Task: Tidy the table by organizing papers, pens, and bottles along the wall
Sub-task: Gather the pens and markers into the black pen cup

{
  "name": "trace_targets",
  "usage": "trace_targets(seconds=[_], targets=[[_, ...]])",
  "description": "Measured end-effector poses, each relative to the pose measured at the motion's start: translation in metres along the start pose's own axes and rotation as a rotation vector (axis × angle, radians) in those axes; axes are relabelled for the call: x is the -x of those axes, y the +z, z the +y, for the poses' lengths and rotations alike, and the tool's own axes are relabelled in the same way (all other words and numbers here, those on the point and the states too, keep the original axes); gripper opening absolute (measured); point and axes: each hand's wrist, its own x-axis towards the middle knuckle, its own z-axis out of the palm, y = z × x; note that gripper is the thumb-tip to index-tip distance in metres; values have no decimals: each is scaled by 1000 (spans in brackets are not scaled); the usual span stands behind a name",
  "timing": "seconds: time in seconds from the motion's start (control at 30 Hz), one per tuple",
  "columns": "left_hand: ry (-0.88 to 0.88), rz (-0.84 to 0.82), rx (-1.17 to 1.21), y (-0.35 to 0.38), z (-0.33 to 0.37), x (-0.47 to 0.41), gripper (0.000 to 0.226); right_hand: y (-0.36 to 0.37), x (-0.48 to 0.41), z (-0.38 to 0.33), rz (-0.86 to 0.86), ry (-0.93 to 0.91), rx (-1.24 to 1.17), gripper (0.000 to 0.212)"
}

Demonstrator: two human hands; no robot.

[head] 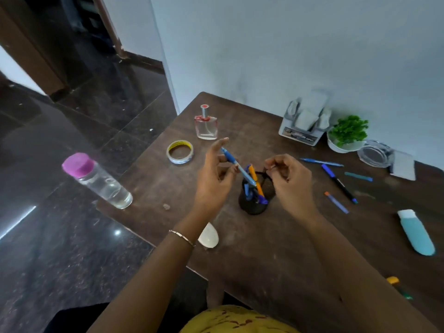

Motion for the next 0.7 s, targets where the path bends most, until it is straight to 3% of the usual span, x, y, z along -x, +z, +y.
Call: trace_targets(seconds=[0.37,0.53,0.7], targets=[[147,-263,-750,54,-13,-27,42,-39,11,56,44,249,63,14],[148,-263,-867,64,-9,-26,34,-54,12,71,76,303,55,11],[217,-180,-830,73,2,-26,33,-70,10,98,94,358,89,8]])
